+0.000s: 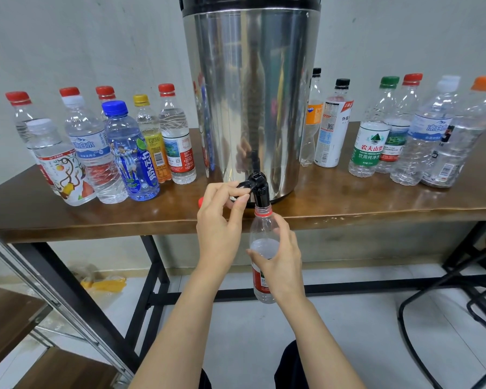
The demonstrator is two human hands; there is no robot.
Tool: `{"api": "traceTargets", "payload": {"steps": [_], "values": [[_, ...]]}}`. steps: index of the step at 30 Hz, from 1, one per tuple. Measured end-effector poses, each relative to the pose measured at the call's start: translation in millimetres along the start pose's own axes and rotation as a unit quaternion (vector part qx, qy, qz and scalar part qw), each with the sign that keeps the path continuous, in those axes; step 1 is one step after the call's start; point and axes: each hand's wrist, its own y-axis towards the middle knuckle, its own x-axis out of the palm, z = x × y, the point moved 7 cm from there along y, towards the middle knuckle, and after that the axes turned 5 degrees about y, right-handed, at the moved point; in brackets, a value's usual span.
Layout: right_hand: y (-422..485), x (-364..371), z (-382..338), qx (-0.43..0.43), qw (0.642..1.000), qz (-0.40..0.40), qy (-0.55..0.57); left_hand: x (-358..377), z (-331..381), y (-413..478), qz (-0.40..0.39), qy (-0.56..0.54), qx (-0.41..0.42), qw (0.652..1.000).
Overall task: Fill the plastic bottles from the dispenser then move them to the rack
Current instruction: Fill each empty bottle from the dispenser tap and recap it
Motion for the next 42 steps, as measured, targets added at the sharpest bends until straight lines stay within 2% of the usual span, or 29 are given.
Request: {"api": "traceTargets", "payload": {"steps": [42], "values": [[1.8, -0.7, 2.5, -0.017, 1.000, 0.006, 0.008, 0.3, -3.5, -0.8, 0.008, -0.002, 0.001, 1.000]]}}
